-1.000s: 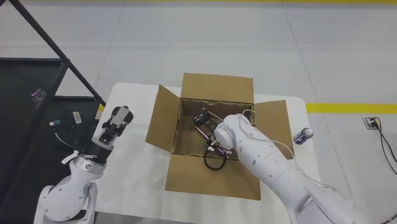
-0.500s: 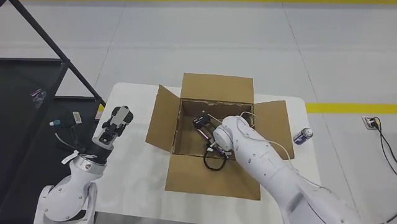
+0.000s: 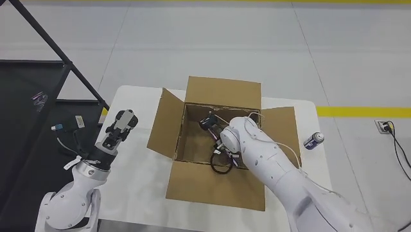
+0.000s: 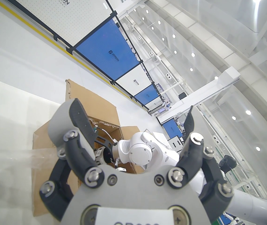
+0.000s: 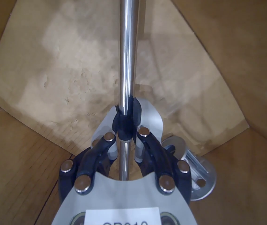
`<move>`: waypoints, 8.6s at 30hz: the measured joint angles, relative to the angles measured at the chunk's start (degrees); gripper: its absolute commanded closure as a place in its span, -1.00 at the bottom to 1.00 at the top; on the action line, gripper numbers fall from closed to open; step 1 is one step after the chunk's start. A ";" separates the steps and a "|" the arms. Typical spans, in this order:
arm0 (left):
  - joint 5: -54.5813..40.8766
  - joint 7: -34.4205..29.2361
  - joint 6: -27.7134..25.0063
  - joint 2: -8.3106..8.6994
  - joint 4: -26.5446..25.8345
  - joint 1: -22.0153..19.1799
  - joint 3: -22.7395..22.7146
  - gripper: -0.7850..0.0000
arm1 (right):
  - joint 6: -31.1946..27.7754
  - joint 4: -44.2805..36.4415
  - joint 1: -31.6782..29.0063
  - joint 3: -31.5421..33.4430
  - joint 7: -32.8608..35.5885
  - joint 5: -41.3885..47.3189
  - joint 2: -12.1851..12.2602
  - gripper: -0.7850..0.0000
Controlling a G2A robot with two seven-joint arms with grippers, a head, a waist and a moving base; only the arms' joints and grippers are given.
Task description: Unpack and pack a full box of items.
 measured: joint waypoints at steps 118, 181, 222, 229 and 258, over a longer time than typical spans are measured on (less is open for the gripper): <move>0.00 0.00 0.00 0.00 0.00 0.00 0.00 -1.00 | 1.43 -69.32 -50.55 67.21 3.40 -11.89 27.66 -0.55; 0.00 0.00 0.00 0.00 0.00 0.00 0.00 -1.00 | -13.63 -5.96 1.29 -2.14 8.63 -12.43 6.88 -0.40; 0.00 0.00 0.00 0.00 0.00 0.00 0.00 -1.00 | -28.59 -14.95 -2.07 12.15 -2.67 -1.32 11.06 1.00; 0.00 0.00 0.00 0.00 0.00 0.00 0.00 -1.00 | -26.13 -38.57 -13.58 22.73 2.24 -2.28 17.16 1.00; 0.00 0.00 0.00 0.00 0.00 0.00 0.00 -1.00 | -20.42 -87.14 -67.24 71.39 -35.48 -2.77 25.33 1.00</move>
